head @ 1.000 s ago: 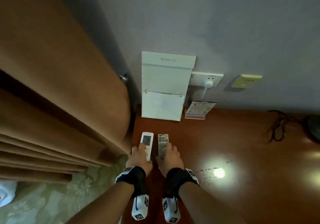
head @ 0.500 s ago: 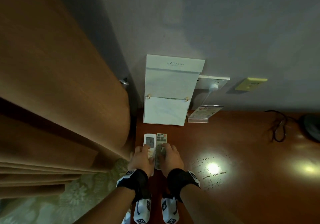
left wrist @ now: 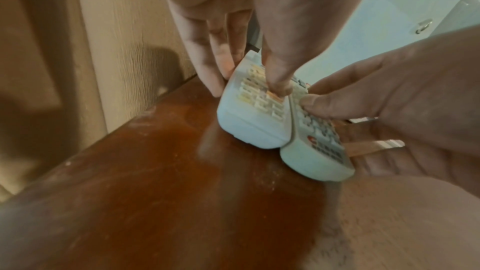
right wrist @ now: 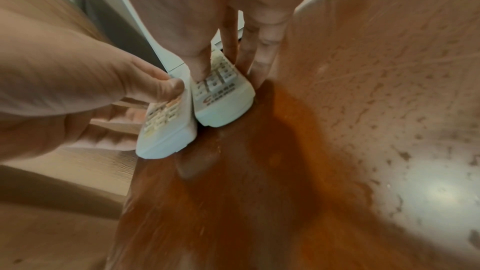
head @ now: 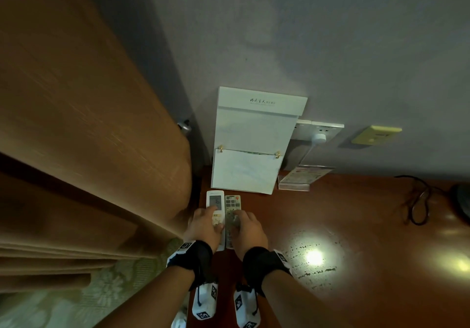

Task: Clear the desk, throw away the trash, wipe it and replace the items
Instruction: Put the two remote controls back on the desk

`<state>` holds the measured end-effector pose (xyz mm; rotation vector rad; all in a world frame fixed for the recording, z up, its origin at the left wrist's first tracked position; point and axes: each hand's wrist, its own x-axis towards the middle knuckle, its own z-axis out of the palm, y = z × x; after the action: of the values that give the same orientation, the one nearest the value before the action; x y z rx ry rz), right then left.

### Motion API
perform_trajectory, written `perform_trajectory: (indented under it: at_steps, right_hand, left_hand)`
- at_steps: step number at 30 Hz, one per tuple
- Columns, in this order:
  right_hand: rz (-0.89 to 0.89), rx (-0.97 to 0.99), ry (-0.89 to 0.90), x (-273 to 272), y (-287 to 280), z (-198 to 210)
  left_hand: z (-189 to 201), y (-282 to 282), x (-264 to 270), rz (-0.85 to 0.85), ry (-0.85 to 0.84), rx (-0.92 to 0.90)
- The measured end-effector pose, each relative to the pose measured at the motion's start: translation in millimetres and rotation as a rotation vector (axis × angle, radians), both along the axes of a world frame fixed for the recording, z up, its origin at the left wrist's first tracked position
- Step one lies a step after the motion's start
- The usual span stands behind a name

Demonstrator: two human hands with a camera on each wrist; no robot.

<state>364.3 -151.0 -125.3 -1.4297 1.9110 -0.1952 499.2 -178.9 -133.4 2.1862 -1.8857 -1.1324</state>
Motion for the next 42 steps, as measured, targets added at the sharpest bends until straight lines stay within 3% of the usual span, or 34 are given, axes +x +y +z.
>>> perform_trajectory:
  at_steps: [23, 33, 42]
  right_hand:
    - [0.037, -0.002, 0.056, -3.4, -4.6, 15.4]
    - [0.000, -0.099, 0.094, -33.7, 36.2, 112.2]
    - [-0.132, -0.198, 0.203, -126.2, 146.0, 204.9]
  left_hand:
    - [7.5, 9.8, 5.8, -0.065, -0.017, -0.033]
    - [100.6, 16.3, -9.0, -0.249, -0.091, -0.189]
    - [182.6, 79.0, -125.5, -0.558, -0.020, -0.344]
